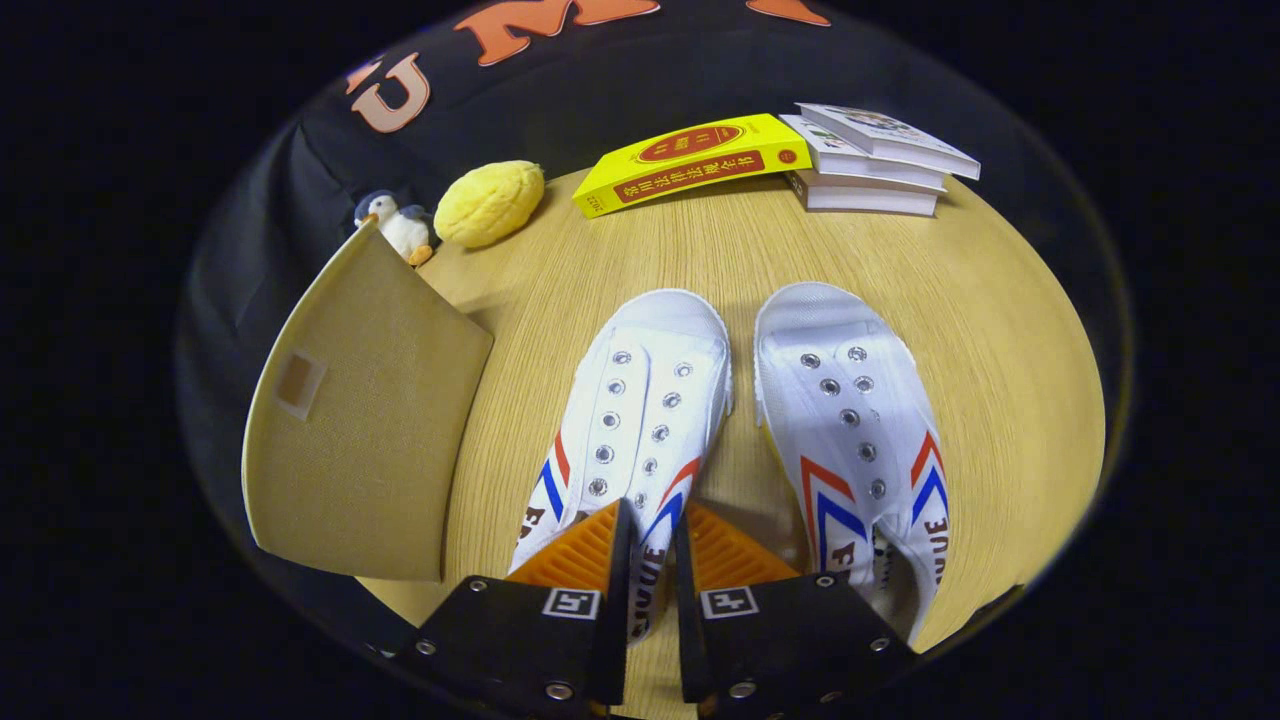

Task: Open the storage box then place both shoes into the box .Put the left shoe in first, then the right shoe, with the right side of both shoes facing outward in a uniform manner.

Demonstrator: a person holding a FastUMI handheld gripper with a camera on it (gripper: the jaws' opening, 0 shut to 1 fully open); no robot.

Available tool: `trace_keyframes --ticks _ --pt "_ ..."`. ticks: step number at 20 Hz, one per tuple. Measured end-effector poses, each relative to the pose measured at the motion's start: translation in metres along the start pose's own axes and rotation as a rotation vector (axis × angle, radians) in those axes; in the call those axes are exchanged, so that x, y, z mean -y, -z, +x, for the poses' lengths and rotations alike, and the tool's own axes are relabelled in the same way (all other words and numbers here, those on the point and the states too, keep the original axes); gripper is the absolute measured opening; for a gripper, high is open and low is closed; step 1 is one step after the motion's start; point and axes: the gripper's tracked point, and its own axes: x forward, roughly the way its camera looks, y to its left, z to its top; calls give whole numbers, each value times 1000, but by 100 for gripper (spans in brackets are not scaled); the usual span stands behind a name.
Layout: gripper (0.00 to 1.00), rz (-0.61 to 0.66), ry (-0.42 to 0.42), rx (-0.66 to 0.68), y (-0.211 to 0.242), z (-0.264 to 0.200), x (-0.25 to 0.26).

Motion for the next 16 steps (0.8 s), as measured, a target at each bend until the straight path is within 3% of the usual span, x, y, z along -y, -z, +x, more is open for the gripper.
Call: trace_keyframes --ticks 3,4,16 --pt "2 133 -59 24 -1 0 2" --pt "1 154 -77 32 -2 -1 1" --pt "0 270 -275 58 -13 -15 -43"
